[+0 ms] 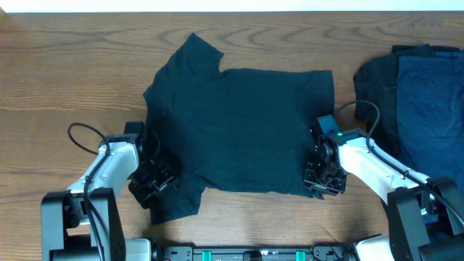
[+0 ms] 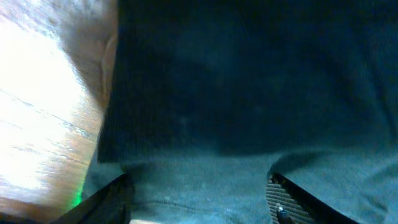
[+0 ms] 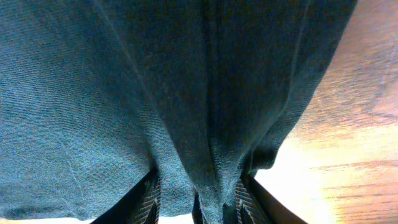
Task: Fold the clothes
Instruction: 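Hold both lower hem corners with both grippers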
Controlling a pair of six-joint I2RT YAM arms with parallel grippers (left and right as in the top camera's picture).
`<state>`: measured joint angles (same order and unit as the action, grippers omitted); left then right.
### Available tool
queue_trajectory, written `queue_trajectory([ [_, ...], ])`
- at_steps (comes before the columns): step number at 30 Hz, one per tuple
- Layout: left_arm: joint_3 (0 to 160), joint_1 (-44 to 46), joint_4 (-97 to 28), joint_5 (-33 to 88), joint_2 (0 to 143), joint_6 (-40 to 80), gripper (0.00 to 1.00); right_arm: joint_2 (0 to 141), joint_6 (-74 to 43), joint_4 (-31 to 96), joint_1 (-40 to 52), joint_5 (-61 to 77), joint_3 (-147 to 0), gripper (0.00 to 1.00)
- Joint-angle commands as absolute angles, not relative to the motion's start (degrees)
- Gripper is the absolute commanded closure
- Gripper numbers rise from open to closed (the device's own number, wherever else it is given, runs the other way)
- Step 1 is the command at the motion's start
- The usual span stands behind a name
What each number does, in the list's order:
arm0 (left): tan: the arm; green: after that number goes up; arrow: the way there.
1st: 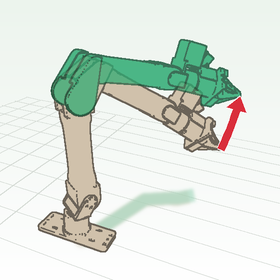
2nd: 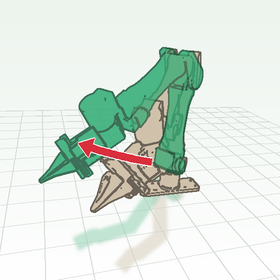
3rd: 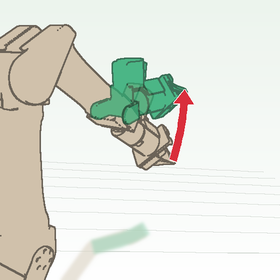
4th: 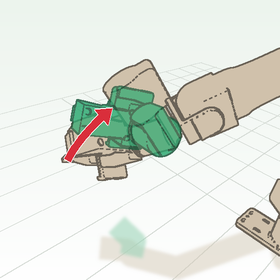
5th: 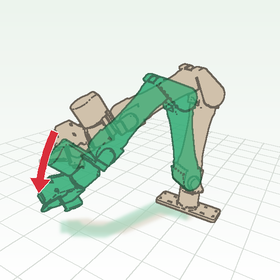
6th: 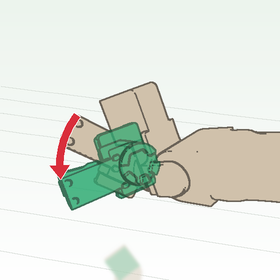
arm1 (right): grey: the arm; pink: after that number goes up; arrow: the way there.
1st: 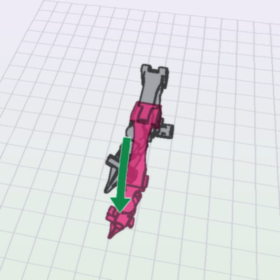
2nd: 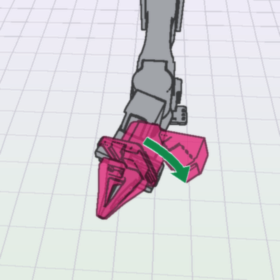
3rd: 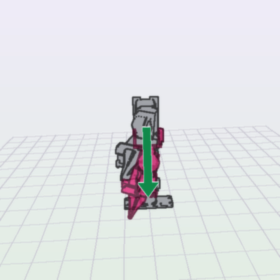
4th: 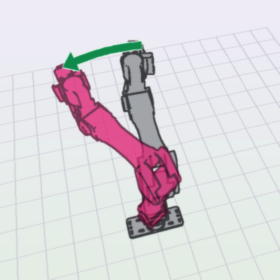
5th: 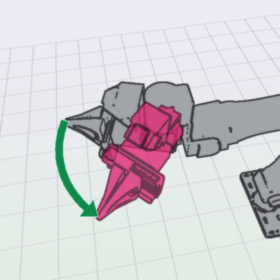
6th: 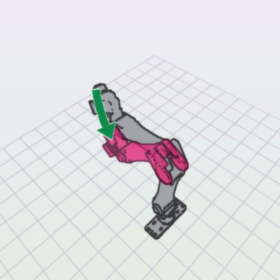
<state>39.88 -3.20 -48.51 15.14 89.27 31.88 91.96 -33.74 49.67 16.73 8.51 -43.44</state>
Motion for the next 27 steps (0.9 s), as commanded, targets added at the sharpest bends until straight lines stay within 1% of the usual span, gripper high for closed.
queue_trajectory([
  [1, 38.7, -3.0, -47.4, 15.8, 89.8, 34.7, 0.35, 94.4, -32.0, 47.1, 16.5, 4.7, -41.4, 0.60],
  [2, 38.6, -3.0, -47.2, 15.7, 89.8, 34.6, 0.37, 94.4, -32.1, 47.1, 16.5, 4.7, -41.4, 0.60],
  [4, 38.6, -3.0, -47.3, 14.3, 89.7, 34.6, 0.45, 94.4, -32.0, 47.1, 16.5, 4.7, -41.4, 0.60],
  [7, 38.6, -3.0, -47.3, 11.3, 88.8, 34.6, 0.46, 94.4, -32.0, 47.1, 16.5, 4.7, -41.4, 0.59],
  [11, 38.6, -3.0, -47.6, 10.7, 86.6, 35.3, 0.44, 94.4, -32.0, 47.1, 16.5, 4.7, -41.4, 0.58],
  [13, 38.6, -3.0, -47.6, 10.7, 85.8, 35.3, 0.38, 94.4, -32.0, 47.1, 16.5, 4.7, -41.4, 0.58],
  [15, 38.6, -3.0, -47.7, 10.7, 85.8, 35.3, 0.36, 94.4, -32.0, 46.9, 16.5, 4.7, -41.4, 0.58],
  [23, 37.4, -3.0, -51.2, 12.6, 85.8, 34.9, 0.35, 94.4, -32.0, 47.0, 16.5, 4.7, -41.4, 0.51],
  [26, 37.5, -3.0, -52.0, 12.6, 85.8, 33.0, 0.35, 94.4, -31.5, 47.1, 16.4, 5.0, -41.5, 0.45],
  [27, 37.5, -3.0, -52.0, 12.6, 85.8, 32.8, 0.35, 94.4, -31.0, 47.2, 16.4, 5.4, -41.6, 0.42],
])
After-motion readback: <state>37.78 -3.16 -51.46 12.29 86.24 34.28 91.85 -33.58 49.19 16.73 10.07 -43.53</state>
